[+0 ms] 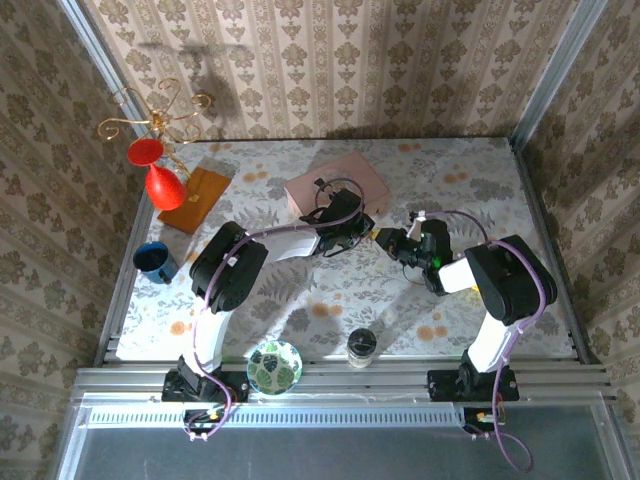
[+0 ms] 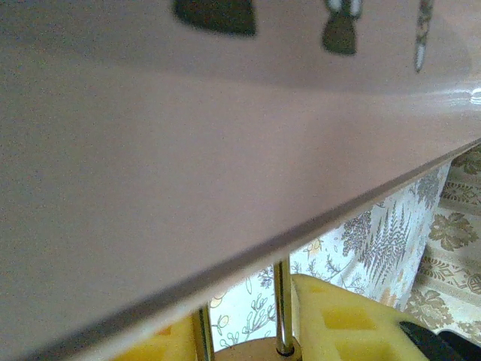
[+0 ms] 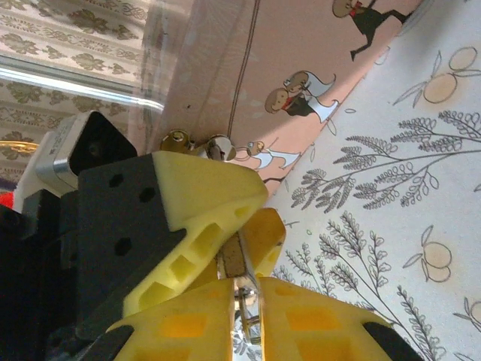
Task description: Unlock the padlock with the key
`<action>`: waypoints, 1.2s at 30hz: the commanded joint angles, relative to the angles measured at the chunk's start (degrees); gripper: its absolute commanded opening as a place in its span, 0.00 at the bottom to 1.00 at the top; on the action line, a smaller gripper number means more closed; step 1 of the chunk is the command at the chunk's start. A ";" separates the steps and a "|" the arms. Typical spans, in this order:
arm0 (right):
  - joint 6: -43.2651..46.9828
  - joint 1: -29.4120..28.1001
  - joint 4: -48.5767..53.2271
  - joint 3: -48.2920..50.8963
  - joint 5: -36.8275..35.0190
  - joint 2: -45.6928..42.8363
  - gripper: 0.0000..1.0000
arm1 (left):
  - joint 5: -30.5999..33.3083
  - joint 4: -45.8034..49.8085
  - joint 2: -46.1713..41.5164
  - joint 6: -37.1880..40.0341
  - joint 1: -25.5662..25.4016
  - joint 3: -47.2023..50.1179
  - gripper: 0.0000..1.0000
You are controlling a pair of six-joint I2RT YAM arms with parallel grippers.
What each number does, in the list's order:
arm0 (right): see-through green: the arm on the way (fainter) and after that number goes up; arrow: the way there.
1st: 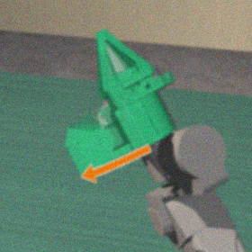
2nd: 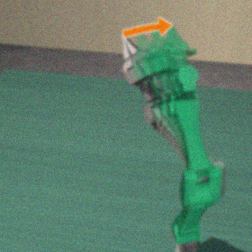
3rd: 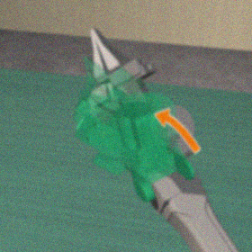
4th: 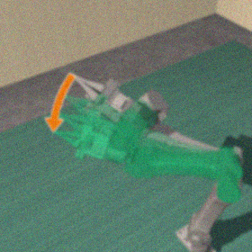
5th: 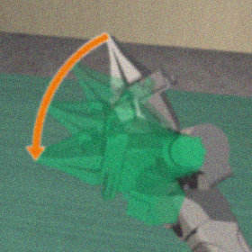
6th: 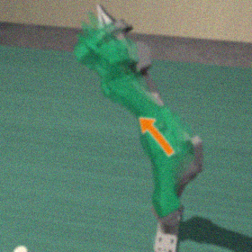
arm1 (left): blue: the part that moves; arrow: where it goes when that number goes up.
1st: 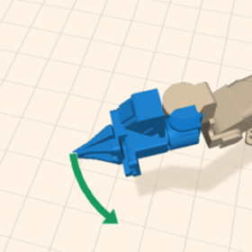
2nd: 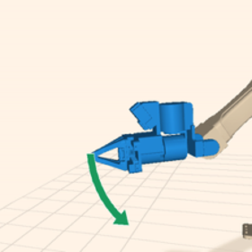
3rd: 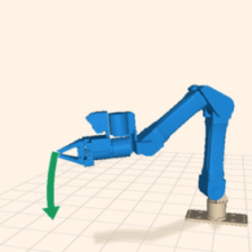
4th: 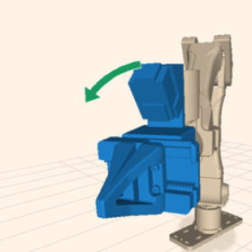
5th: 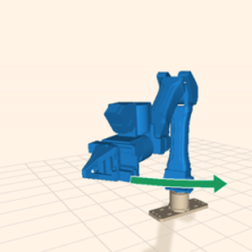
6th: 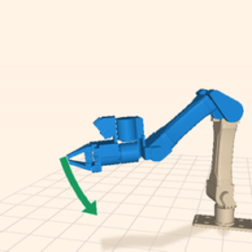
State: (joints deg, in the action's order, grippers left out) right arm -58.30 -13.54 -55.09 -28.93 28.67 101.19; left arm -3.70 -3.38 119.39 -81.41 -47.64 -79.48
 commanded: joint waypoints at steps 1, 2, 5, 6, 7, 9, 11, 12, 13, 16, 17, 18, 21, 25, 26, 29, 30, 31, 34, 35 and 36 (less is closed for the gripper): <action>-0.03 -0.35 -0.61 1.07 -0.98 -1.94 0.17 | -4.64 -2.86 -1.53 -1.57 -0.87 -1.11 0.00; 0.06 -0.38 -0.57 1.15 -0.98 -1.96 0.16 | -4.64 -2.86 -1.53 -1.61 -0.88 -1.11 0.00; 0.06 -0.43 -0.52 0.90 -0.90 -1.74 0.14 | -4.73 -2.86 -1.45 -1.57 -0.83 -1.11 0.00; -0.01 -0.44 -0.54 0.68 -0.85 -1.55 0.14 | -4.73 -2.86 -1.45 -1.62 -0.83 -1.11 0.00; -0.06 -0.44 -0.70 0.63 -0.85 -1.37 0.14 | -4.73 -2.93 -1.46 -1.57 -0.80 -1.11 0.00; -0.43 -0.45 -1.06 0.22 -0.81 -0.94 0.14 | -4.78 -2.95 -1.49 -1.63 -0.88 -1.03 0.00; -0.84 -0.52 -1.82 0.08 -0.63 -0.49 0.14 | -4.75 -2.95 -1.53 -1.56 -0.88 -1.03 0.00; -1.07 -0.68 -2.18 0.00 -0.54 -0.15 0.14 | -4.74 -2.95 -1.53 -1.64 -0.89 -1.03 0.00; -1.34 -0.72 -2.38 -0.18 -0.46 -0.12 0.14 | -4.73 -2.97 -1.53 -1.57 -0.90 -1.03 0.00; -1.91 -1.13 -3.04 -0.44 -0.37 0.54 0.14 | -4.82 -3.03 -1.53 -1.60 -0.96 -1.03 0.00; -2.19 -1.15 -3.24 -0.52 -0.32 0.82 0.14 | -4.92 -3.04 -1.53 -1.57 -1.05 -1.03 0.00; -2.46 -1.21 -3.69 -0.68 -0.15 1.21 0.14 | -4.91 -3.11 -1.53 -1.56 -1.03 -1.03 0.00; -4.34 -1.23 -5.29 -0.83 0.26 2.64 0.13 | -5.16 -3.48 -1.53 -1.59 -1.05 -0.94 0.00; -10.03 -1.18 -8.53 -0.67 0.87 5.22 0.04 | -5.40 -4.09 -1.85 -1.14 -1.03 -0.76 0.00; -11.77 -1.20 -9.59 -0.48 0.99 5.90 0.03 | -5.44 -4.18 -1.87 -0.94 -1.05 -0.70 0.00; -18.25 -1.22 -14.02 -0.04 1.69 8.83 0.00 | -5.89 -4.99 -2.02 -0.56 -1.03 -0.59 0.00; -20.95 -1.18 -16.32 0.16 1.87 10.14 0.00 | -6.08 -5.70 -1.88 -0.45 -1.03 -0.42 0.00; -23.00 -1.14 -18.51 0.32 1.99 11.29 0.00 | -6.22 -5.96 -1.81 -0.50 -1.04 -0.32 0.00; -28.51 -1.44 -20.05 -0.20 2.45 13.63 0.00 | -6.50 -6.25 -1.80 -0.13 -1.05 -0.32 0.00; -29.53 -1.55 -19.96 -0.25 2.53 13.68 0.00 | -6.58 -6.42 -1.90 0.00 -1.05 -0.24 0.00; -30.28 -1.65 -19.93 -0.38 2.71 13.47 0.00 | -6.53 -6.56 -1.95 0.14 -1.00 -0.23 0.00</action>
State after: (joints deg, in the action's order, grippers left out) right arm -81.58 -14.11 -75.05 -28.53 30.65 112.73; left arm -3.18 -3.49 119.39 -79.96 -46.81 -79.29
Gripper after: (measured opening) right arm 0.060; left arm 0.290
